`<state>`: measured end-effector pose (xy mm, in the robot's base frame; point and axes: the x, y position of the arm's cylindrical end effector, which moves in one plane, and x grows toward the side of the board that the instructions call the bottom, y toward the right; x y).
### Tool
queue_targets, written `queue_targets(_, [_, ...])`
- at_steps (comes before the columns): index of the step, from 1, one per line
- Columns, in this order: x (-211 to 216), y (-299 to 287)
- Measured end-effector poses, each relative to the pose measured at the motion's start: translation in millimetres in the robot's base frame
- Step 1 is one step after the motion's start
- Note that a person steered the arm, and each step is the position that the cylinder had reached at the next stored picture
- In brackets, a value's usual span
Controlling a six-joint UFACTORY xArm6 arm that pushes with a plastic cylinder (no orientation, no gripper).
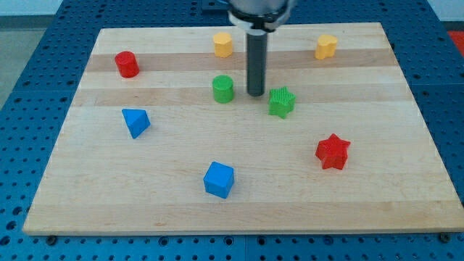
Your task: Push the green star diagonally in between the green circle and red star
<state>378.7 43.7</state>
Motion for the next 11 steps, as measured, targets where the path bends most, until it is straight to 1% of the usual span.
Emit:
queue_targets(1, [0.0,68.0])
queue_targets(2, [0.0,70.7])
queue_targets(3, [0.1,53.6])
queue_targets(4, [-0.2,19.3])
queue_targets(6, [7.9,23.7])
queue_targets(8, [34.0,52.4])
queue_targets(9, [37.7,46.5])
queue_targets(11, [38.5,-10.0])
